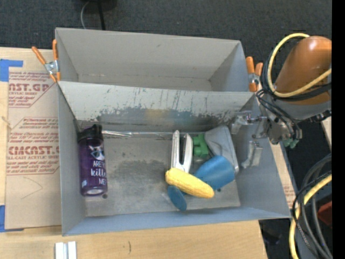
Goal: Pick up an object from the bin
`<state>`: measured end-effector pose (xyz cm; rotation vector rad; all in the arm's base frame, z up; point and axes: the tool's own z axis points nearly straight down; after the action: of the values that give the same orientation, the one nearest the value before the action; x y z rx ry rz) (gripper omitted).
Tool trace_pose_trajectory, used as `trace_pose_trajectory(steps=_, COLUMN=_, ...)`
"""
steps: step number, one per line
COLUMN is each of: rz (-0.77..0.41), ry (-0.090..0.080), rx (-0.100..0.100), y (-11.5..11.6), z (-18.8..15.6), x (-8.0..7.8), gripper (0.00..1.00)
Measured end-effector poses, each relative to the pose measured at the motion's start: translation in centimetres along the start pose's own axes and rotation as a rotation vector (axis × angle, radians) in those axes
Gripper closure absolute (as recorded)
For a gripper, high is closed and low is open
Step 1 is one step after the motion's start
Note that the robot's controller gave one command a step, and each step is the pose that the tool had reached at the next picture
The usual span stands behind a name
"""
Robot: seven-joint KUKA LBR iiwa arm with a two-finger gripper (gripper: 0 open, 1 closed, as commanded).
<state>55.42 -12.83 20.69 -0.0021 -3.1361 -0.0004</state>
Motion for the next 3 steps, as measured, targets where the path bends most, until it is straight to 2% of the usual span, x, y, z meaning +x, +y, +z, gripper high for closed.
trace_pose_trajectory(steps=1, rz=-0.001, ry=-0.007, rx=0.001, y=0.0, z=-0.4, x=-0.2, gripper=0.0)
trace_pose_trajectory(steps=2, rz=-0.016, ry=-0.013, rx=0.004, y=2.8, z=3.8, x=-1.5, gripper=0.0)
trace_pose_trajectory(steps=3, rz=-0.043, ry=-0.012, rx=0.002, y=5.1, z=10.0, x=0.1, gripper=0.0)
